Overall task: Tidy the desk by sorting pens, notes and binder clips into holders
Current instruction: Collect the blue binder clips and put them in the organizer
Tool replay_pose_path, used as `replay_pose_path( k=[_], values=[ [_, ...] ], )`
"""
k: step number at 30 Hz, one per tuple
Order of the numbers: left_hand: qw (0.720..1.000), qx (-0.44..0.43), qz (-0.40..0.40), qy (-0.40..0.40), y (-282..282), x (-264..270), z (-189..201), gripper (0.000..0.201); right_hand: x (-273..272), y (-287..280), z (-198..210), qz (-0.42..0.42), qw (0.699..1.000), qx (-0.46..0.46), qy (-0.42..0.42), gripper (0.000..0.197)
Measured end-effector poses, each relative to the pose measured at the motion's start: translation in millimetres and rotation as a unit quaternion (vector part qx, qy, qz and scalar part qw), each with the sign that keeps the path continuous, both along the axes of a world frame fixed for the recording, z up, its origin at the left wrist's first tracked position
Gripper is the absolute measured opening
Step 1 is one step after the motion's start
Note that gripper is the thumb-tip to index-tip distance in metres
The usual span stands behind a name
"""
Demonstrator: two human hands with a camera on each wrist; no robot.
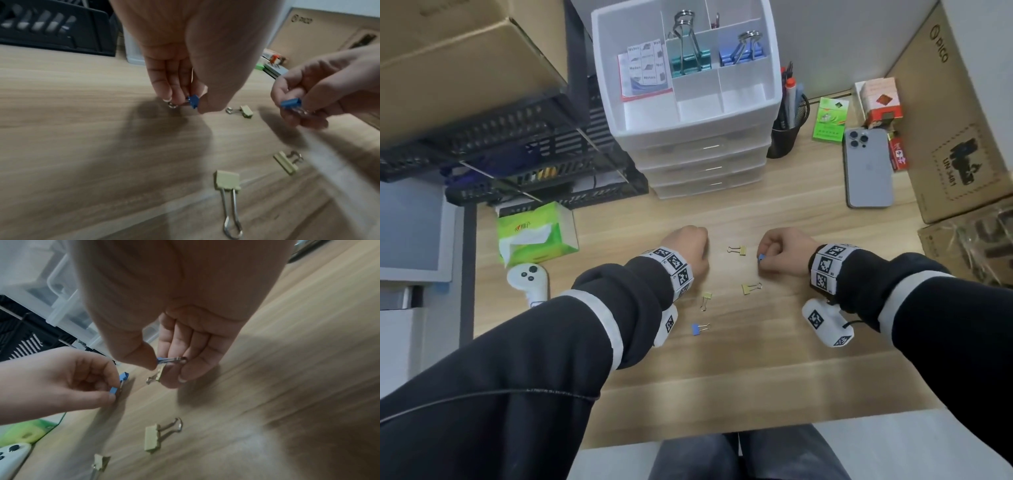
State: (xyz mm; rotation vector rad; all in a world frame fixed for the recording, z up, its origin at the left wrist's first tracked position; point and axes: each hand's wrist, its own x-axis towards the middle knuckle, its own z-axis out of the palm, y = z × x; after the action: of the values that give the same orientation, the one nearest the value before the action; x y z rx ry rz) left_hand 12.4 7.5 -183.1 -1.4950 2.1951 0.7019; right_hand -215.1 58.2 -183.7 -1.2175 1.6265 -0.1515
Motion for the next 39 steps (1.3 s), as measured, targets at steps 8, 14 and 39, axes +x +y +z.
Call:
replay_pose_path(
  k=[8,14,39],
  values=[
    [0.994,0.004,0.09,-0.066,-26,21,1,0.025,22,-20,18,-0.107,0.976,0.131,-0.139,0.023],
    [0.99,0.04,0.129,-0.039,-26,11,-5,0.025,16,-22,9,-0.114,0.98,0.137,-0.091,0.027],
    [0.988,-0.012,0.146,-0.051,-46,2,-9,0.03,-1,-12,-3,-0.146,0.978,0.112,-0.101,0.017]
  ],
)
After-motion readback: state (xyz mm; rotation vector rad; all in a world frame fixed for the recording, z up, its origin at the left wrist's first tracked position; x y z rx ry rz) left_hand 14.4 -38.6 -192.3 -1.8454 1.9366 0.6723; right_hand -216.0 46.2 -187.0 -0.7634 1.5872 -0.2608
